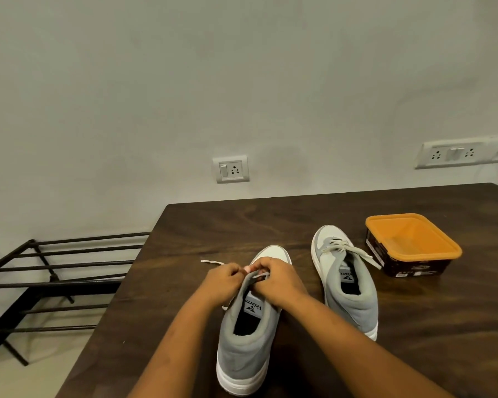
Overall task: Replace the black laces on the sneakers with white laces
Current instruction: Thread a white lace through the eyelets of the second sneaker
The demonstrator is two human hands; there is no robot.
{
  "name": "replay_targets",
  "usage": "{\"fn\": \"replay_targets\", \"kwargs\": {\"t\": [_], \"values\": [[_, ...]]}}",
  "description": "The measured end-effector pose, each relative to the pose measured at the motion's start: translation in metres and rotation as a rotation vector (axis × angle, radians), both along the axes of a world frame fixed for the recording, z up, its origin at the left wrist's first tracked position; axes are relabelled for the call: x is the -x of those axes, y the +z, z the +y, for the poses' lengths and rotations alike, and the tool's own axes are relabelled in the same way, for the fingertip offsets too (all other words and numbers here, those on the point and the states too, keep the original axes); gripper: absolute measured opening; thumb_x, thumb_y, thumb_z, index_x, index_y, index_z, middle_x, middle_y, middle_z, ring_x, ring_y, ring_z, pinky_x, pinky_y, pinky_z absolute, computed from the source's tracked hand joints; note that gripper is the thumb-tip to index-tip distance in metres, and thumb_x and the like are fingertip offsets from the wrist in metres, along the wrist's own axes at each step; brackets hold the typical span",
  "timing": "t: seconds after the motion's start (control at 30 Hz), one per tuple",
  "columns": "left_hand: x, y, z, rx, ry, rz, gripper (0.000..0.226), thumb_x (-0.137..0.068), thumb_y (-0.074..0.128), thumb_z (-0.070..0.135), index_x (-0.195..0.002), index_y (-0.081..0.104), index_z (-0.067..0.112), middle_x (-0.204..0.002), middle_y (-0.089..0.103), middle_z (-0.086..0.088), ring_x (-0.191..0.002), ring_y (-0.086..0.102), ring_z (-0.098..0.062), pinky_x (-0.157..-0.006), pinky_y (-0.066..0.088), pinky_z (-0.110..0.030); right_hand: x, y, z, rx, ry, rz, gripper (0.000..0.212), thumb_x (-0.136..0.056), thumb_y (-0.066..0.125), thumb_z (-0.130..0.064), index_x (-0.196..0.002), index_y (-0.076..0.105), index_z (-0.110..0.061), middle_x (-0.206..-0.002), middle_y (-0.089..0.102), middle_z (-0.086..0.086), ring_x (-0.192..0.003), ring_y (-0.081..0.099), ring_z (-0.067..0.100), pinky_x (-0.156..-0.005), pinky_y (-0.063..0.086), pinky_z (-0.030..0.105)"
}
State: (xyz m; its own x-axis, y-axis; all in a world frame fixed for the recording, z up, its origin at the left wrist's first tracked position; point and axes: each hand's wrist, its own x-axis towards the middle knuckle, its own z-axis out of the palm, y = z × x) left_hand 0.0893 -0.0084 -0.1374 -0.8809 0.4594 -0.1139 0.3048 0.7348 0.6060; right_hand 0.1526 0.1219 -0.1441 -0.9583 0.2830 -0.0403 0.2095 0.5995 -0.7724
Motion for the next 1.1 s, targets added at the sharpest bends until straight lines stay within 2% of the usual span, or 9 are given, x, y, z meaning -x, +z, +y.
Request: {"fn": "replay_targets", "kwargs": {"t": [0.07,0.17,0.27,0.33,0.43,0.57,0.77,0.9,1.1], "values": [[0.000,0.002,0.000,-0.032,-0.017,0.014,0.035,-0.096,0.050,0.031,-0.063,0.051,0.020,-0.065,0.056,0.000,-0.065,0.047,-0.013,-0.058,0.035,-0.026,0.000,-0.001,0.001,-0.017,0.004,0.004,0.027,-0.077,0.063,-0.015,-0.098,0.068,-0.030,-0.102,0.068,-0.006,-0.093,0.062,0.013,-0.083,0.054,0.033],[-0.008,0.013,0.001,-0.494,0.059,-0.227,0.035,-0.099,0.046,0.022,-0.064,0.049,0.014,-0.049,0.044,0.008,-0.052,0.038,-0.011,-0.051,0.034,-0.023,0.001,0.000,0.004,-0.051,-0.007,-0.012,0.034,-0.074,0.064,-0.014,-0.101,0.066,-0.034,-0.111,0.054,-0.004,-0.101,0.057,0.017,-0.085,0.051,0.029],[-0.011,0.033,-0.002,-1.007,0.332,-0.287,0.033,-0.100,0.043,0.023,-0.069,0.049,0.016,-0.055,0.045,0.007,-0.053,0.039,-0.006,-0.055,0.031,-0.023,0.000,0.001,0.008,-0.064,-0.040,-0.058,0.041,-0.072,0.067,-0.017,-0.107,0.063,-0.038,-0.116,0.047,-0.004,-0.112,0.048,0.021,-0.087,0.044,0.025],[-0.007,0.045,-0.008,-1.331,0.489,-0.310,0.030,-0.099,0.044,0.020,-0.070,0.052,0.016,-0.058,0.051,0.005,-0.059,0.053,-0.006,-0.065,0.039,-0.022,0.000,0.000,0.010,-0.040,-0.074,-0.081,0.045,-0.069,0.071,-0.020,-0.109,0.060,-0.037,-0.115,0.052,-0.003,-0.112,0.048,0.023,-0.087,0.043,0.026],[-0.012,0.051,-0.013,-1.593,0.597,-0.453,0.025,-0.099,0.046,0.019,-0.075,0.052,0.013,-0.068,0.054,-0.002,-0.064,0.067,-0.014,-0.077,0.055,-0.033,0.003,-0.001,0.010,0.068,-0.110,-0.083,0.040,-0.065,0.076,-0.019,-0.100,0.059,-0.029,-0.094,0.058,-0.004,-0.096,0.058,0.019,-0.083,0.051,0.033],[-0.014,0.051,-0.012,-1.350,0.613,-0.457,0.028,-0.099,0.046,0.022,-0.073,0.048,0.013,-0.062,0.041,-0.002,-0.053,0.046,-0.010,-0.057,0.048,-0.026,0.004,-0.002,0.011,0.091,-0.145,-0.068,0.037,-0.066,0.074,-0.014,-0.097,0.057,-0.026,-0.091,0.056,-0.003,-0.088,0.057,0.016,-0.074,0.048,0.028],[-0.018,0.020,-0.015,-0.327,0.244,-0.486,0.019,-0.098,0.042,0.012,-0.079,0.048,0.016,-0.060,0.040,0.000,-0.037,0.030,-0.005,-0.037,0.021,-0.016,0.002,-0.001,0.012,0.064,-0.161,-0.033,0.033,-0.073,0.064,-0.009,-0.103,0.059,-0.019,-0.090,0.054,-0.004,-0.082,0.051,0.013,-0.057,0.037,0.019],[-0.019,0.008,-0.005,-0.275,0.157,-0.462,0.013,-0.096,0.043,0.008,-0.098,0.051,0.018,-0.057,0.043,-0.002,-0.034,0.032,-0.005,-0.034,0.025,-0.016,0.001,0.000,0.011,0.052,-0.165,-0.040,0.030,-0.073,0.062,-0.009,-0.099,0.059,-0.023,-0.094,0.056,-0.002,-0.083,0.052,0.015,-0.061,0.037,0.022],[-0.008,0.003,-0.005,-0.076,0.095,-0.240,0.025,-0.093,0.042,0.010,-0.072,0.053,0.020,-0.068,0.055,-0.002,-0.057,0.049,-0.014,-0.042,0.040,-0.017,0.002,0.001,0.013,0.040,-0.131,-0.065,0.026,-0.073,0.061,-0.010,-0.092,0.057,-0.027,-0.091,0.058,-0.002,-0.082,0.054,0.016,-0.066,0.040,0.022]]}}
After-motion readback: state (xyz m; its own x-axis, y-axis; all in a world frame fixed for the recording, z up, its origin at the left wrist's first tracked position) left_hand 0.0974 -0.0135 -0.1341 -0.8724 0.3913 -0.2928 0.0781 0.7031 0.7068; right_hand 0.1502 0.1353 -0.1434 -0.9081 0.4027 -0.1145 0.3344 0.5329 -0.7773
